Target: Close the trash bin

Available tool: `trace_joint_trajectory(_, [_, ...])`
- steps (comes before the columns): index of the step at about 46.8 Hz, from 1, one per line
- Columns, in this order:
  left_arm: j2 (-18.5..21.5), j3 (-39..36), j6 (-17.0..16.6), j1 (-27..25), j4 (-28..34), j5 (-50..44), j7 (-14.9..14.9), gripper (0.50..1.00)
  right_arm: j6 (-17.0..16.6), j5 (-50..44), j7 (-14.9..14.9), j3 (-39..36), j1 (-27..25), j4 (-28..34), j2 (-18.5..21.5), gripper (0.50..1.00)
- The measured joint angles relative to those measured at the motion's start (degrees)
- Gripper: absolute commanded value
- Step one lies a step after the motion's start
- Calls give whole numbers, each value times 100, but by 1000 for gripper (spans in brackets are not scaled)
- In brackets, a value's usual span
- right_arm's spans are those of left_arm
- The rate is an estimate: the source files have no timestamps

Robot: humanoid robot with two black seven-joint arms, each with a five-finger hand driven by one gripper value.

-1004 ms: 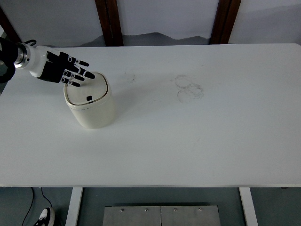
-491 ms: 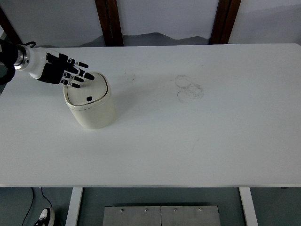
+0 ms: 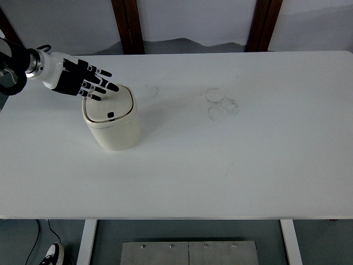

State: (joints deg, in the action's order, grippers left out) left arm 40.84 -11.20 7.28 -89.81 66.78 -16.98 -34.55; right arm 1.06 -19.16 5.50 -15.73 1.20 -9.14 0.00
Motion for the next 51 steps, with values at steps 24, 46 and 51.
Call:
trace_joint_trajectory(24, [-68,-5,-7,21,-9,-10,5,1000,0,-18,1,2,-3,0,0,995])
trace_joint_trajectory(46, [-68,-14,-9,49,-8,-7,-2,1000,-3,-20,3,3,1,0,0,995])
trace_joint_trajectory(51, [-68,-17,-9,54,-8,-7,-4,1000,-3,-19,3,1,-3,0,0,995])
